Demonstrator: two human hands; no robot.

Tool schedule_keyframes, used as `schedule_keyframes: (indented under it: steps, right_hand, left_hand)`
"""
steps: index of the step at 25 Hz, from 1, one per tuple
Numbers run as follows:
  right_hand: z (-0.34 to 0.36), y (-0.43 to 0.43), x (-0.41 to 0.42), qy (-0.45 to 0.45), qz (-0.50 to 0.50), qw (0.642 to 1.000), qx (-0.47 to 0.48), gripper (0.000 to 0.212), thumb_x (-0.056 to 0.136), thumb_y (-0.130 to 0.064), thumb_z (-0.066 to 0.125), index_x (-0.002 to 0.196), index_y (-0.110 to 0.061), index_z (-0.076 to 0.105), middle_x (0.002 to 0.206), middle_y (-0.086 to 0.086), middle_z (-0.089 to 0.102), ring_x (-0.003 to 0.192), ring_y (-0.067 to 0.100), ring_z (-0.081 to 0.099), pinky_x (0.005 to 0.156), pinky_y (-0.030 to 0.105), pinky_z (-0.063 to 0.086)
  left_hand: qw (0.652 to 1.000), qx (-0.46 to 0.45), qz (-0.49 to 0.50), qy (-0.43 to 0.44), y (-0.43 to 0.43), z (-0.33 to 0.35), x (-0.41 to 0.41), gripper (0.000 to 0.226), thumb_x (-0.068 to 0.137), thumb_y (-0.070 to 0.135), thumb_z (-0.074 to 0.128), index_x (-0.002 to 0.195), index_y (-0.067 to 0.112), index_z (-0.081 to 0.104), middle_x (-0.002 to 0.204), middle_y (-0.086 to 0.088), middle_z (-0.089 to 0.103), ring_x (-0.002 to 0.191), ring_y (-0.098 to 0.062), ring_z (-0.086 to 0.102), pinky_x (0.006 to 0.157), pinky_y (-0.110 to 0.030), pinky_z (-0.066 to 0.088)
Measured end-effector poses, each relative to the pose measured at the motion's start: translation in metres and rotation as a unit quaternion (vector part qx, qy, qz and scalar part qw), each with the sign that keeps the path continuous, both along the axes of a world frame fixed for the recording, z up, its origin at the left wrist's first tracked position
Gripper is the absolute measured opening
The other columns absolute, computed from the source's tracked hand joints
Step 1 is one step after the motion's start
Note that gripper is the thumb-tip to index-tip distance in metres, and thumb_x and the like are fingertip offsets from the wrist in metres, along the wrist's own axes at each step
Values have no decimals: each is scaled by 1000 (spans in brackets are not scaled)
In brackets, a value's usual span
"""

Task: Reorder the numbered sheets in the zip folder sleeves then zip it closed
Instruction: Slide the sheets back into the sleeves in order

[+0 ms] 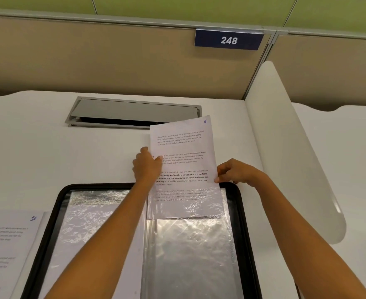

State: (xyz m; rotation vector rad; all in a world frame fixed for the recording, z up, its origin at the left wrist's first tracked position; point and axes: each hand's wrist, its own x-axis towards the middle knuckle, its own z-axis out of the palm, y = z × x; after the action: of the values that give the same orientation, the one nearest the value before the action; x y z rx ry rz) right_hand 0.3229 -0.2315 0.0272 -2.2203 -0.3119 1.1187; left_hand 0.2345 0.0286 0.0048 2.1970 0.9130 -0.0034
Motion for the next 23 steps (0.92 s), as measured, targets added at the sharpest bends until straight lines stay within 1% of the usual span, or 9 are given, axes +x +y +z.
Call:
schedule_keyframes:
  steps: [3, 5, 8, 14, 16, 18, 19, 20, 23]
  right_hand:
    - [0, 4, 2, 1, 0, 1000, -1, 19, 84, -14, 73, 102, -9, 74, 83, 2, 65, 63, 9, 48, 54, 18, 37]
    - [1, 8, 3, 7, -14, 1000, -3, 18, 84, -16, 73, 95, -2, 71, 79, 5, 63, 61, 10, 49, 54, 20, 37]
    - [2, 15, 3, 3, -68, 998, 10, 19, 87, -25, 71, 86, -7, 68, 73, 1, 62, 62, 10, 52, 53, 20, 37]
    - [1, 20, -4, 11, -127, 990, 56, 16, 89, -20, 68, 102, -11, 69, 91, 4, 71, 73, 13, 59, 60, 22, 40]
    - [3, 20, -9, 17, -127, 989, 74, 17, 89, -14, 67, 106, -12, 70, 90, 2, 71, 74, 13, 59, 61, 22, 40]
    - [5, 20, -11, -4, -132, 987, 94, 18, 89, -11, 66, 107, -14, 69, 89, 0, 70, 77, 12, 58, 61, 22, 40]
    - [5, 21, -11, -21, -136, 985, 102, 19, 89, -10, 66, 107, -16, 68, 90, 0, 70, 79, 14, 58, 61, 22, 41]
    - [4, 23, -10, -39, -140, 984, 108, 21, 89, -10, 67, 109, -15, 67, 93, 2, 69, 83, 15, 58, 61, 23, 41]
    - [4, 34, -7, -79, -136, 982, 107, 33, 88, -12, 68, 121, -10, 63, 103, 7, 69, 89, 18, 60, 61, 22, 43]
  left_hand:
    - [989, -144, 10, 11, 21, -8, 0, 45, 91, 24, 66, 130, 7, 52, 127, -13, 60, 112, -31, 59, 97, -43, 48]
    - [986, -169, 10, -3, 24, -11, -4, 33, 88, 17, 68, 119, 7, 62, 119, -12, 66, 104, -29, 63, 92, -41, 52]
    - [975, -218, 25, -24, 22, -12, -13, 27, 88, 13, 69, 114, 7, 66, 114, -11, 68, 101, -27, 65, 89, -39, 54]
    - [961, -267, 14, -75, 15, -11, -42, 26, 90, 12, 66, 116, 9, 62, 115, -8, 67, 104, -26, 65, 87, -38, 54]
    - [977, -188, 7, -95, 7, -7, -52, 35, 90, 16, 67, 122, 10, 55, 120, -8, 63, 109, -26, 62, 86, -36, 52]
    - [991, 18, -23, -127, -5, -2, -62, 48, 86, 24, 71, 128, 15, 49, 128, -6, 54, 117, -24, 51, 91, -36, 45]
    - [980, 106, -68, -154, -13, 2, -66, 51, 85, 31, 72, 129, 18, 50, 130, -4, 51, 118, -23, 46, 94, -36, 40]
    - [965, 140, -134, -177, -22, 6, -70, 49, 85, 37, 70, 128, 21, 53, 128, -2, 52, 118, -21, 45, 96, -36, 37]
    - [940, 56, -310, -131, -57, 13, -73, 45, 87, 49, 63, 125, 26, 59, 117, 8, 64, 113, -14, 50, 98, -39, 35]
